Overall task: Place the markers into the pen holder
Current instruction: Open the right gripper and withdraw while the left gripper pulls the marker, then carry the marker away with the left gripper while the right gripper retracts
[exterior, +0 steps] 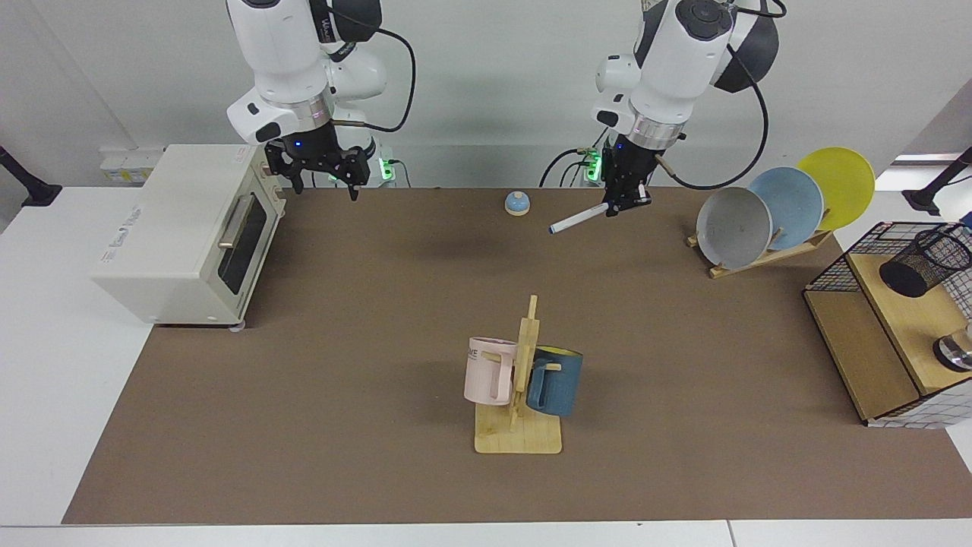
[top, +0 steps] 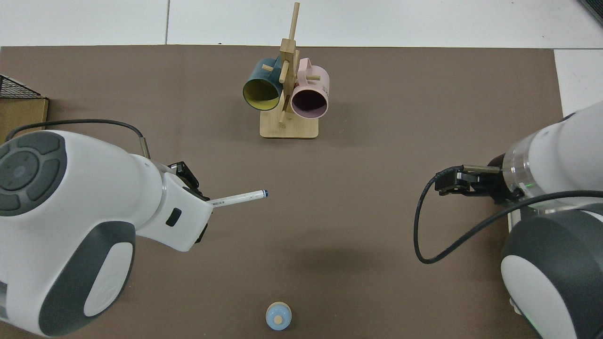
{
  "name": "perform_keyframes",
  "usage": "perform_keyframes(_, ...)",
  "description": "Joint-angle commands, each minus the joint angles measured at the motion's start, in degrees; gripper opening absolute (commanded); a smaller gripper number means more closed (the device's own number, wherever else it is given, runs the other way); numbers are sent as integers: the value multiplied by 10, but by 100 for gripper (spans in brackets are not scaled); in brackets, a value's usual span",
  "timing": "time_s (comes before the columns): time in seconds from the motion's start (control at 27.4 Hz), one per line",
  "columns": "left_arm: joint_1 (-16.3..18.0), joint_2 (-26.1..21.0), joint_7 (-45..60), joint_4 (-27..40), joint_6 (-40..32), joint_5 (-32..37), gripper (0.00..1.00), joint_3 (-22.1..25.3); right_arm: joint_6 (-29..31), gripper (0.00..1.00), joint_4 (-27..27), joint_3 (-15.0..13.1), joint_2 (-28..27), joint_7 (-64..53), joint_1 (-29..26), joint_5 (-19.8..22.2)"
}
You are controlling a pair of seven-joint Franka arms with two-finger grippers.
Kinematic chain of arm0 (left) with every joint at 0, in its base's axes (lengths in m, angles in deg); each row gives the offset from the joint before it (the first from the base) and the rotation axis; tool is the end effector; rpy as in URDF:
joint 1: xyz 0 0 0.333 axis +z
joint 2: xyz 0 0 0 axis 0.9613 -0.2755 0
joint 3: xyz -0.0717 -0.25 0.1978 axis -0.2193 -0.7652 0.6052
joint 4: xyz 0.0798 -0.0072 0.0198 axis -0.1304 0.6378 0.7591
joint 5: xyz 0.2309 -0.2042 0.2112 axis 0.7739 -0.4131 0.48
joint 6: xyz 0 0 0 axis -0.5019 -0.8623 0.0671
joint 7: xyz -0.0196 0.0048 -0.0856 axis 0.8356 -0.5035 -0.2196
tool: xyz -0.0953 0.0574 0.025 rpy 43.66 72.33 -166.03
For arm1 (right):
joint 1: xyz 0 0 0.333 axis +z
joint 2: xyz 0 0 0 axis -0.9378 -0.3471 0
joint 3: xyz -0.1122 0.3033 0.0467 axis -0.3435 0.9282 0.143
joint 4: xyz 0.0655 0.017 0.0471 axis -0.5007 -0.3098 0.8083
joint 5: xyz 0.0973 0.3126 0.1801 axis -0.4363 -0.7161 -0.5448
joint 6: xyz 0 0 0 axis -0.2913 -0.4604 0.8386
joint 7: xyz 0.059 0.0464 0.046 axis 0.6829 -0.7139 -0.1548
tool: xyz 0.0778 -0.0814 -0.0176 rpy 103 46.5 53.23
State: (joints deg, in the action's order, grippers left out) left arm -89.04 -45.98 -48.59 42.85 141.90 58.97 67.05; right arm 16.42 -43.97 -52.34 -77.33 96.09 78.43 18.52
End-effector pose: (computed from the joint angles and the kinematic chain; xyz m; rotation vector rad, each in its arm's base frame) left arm 0.4696 -0.1872 0.5705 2.4077 -1.8987 0.0448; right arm 0.4967 0.0914 0.6077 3.0555 -0.1526 -0.0810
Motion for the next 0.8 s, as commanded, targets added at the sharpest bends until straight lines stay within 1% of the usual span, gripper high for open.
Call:
perform_keyframes(0.0,18,16,-6,15,-17,52,0,-3,26,100,-20,10,7,-52,-39,8)
perform_keyframes(0.11,38,16,-8,13,-34,90,0,-3,94,100,-84,9,42,-45,-41,7)
perform_keyframes(0.18,40,16,-20,11,-42,118,0,-3,136,100,-115,10,59,-32,-41,6)
perform_keyframes(0.29,57,17,-54,10,-45,158,0,-3,143,100,-110,9,53,-19,-43,2)
perform_keyframes(0.44,70,18,-88,10,-52,217,0,-3,128,100,-95,10,43,-27,-59,-1)
perform_keyframes(0.58,86,18,-111,10,-53,276,0,-3,63,100,-38,8,12,-35,-66,-37)
perform_keyframes(0.66,98,18,-124,9,-52,302,0,-3,33,100,-19,8,0,-49,-72,-32)
perform_keyframes(0.77,108,18,-145,9,-47,340,0,-3,27,100,-10,8,-1,-81,-88,-28)
